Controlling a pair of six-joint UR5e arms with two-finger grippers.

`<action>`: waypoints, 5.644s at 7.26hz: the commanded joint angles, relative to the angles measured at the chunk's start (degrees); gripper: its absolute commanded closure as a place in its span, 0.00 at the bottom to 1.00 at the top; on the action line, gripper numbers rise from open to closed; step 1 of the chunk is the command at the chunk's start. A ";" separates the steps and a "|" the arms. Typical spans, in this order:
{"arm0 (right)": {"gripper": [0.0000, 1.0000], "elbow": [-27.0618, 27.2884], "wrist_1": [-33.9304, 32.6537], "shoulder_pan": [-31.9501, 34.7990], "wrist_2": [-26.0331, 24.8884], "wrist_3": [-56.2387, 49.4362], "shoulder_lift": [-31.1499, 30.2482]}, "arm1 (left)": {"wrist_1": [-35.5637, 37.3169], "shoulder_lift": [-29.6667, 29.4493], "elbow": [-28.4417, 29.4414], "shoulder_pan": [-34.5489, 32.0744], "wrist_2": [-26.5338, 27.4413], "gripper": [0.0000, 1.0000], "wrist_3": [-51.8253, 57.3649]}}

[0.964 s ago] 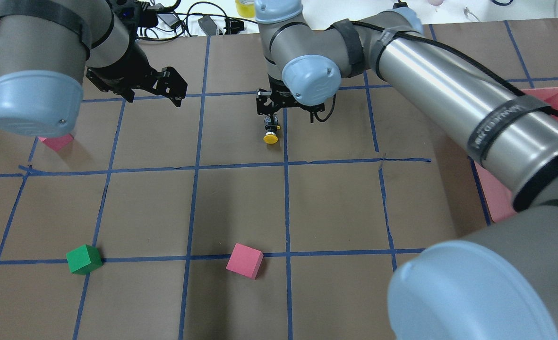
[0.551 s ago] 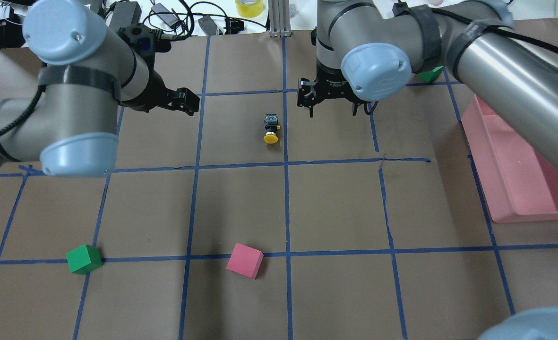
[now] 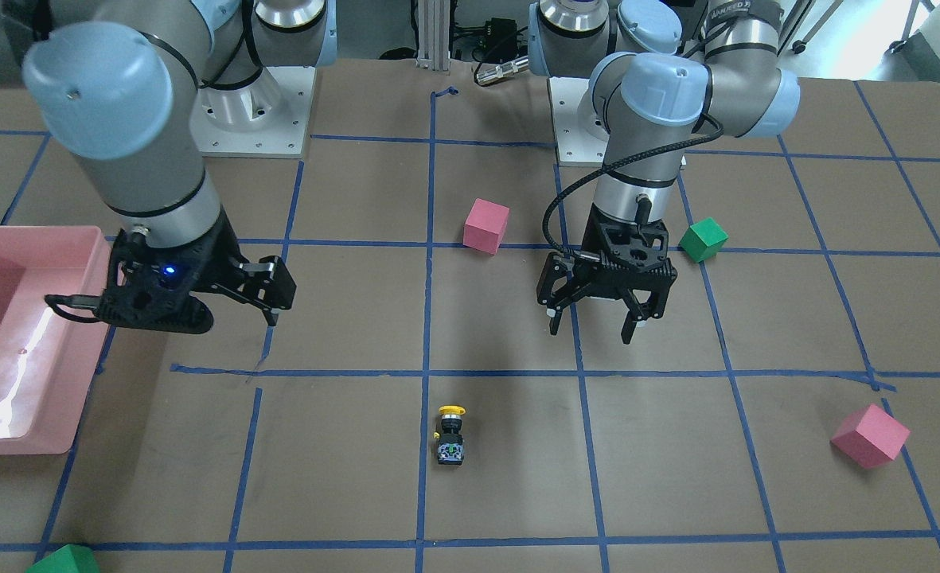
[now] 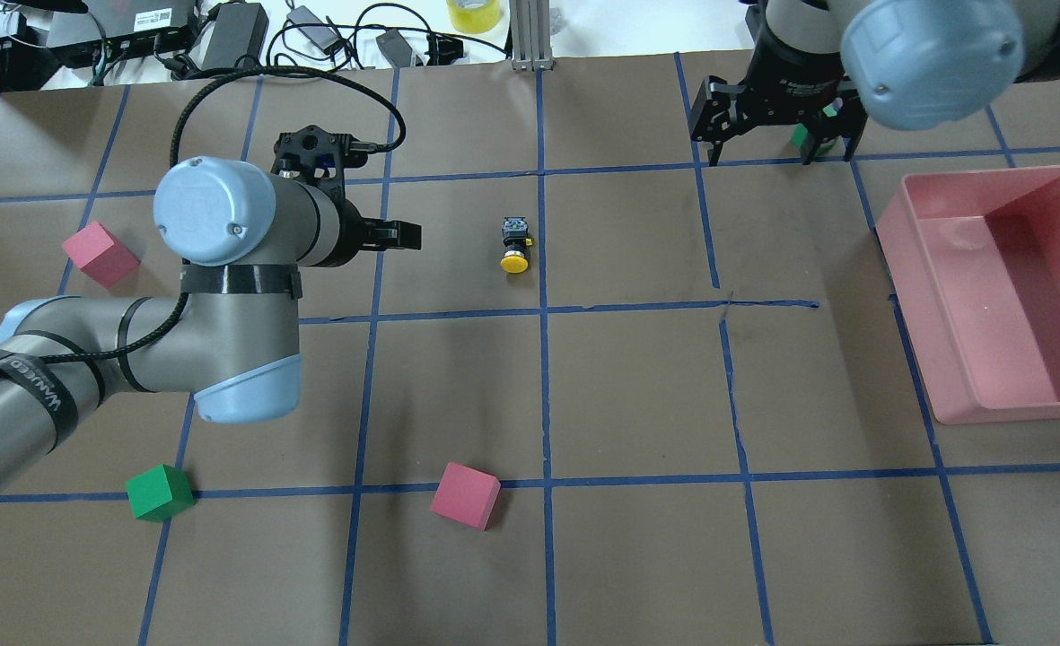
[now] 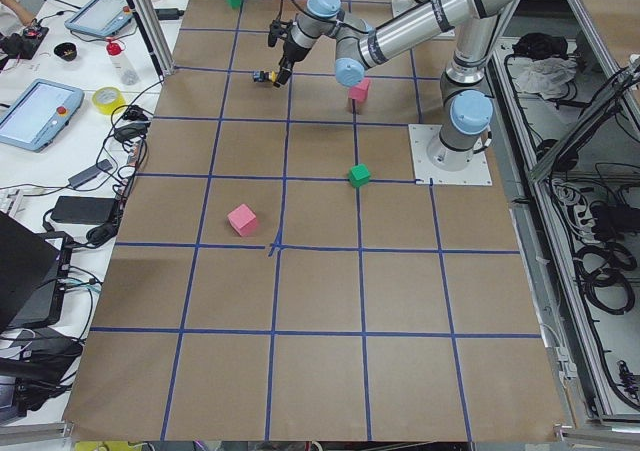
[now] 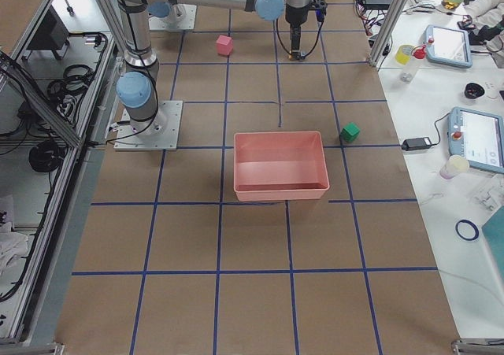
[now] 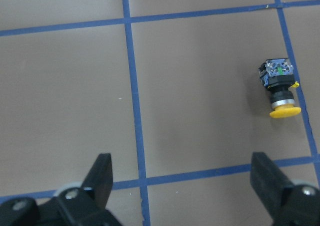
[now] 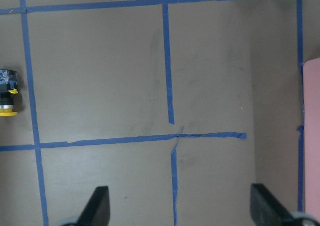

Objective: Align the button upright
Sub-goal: 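Raise the right gripper away while the left gripper moves toward the button, then lower the left gripper and grasp the button lying on its side, then lift the button with the left gripper and turn it cap-up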

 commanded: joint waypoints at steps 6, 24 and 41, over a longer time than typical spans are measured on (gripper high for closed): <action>0.00 -0.72 9.15 -3.09 -0.07 -4.92 -5.45 | 15.95 -19.77 9.96 -11.72 4.74 0.03 -18.75; 0.00 -0.01 9.09 -2.92 1.69 1.58 -5.90 | 42.67 -32.18 6.72 -15.34 8.00 0.29 -13.05; 0.00 0.07 8.38 -3.10 2.40 1.58 -5.64 | -59.70 -21.96 40.91 -13.23 -5.10 1.00 -11.82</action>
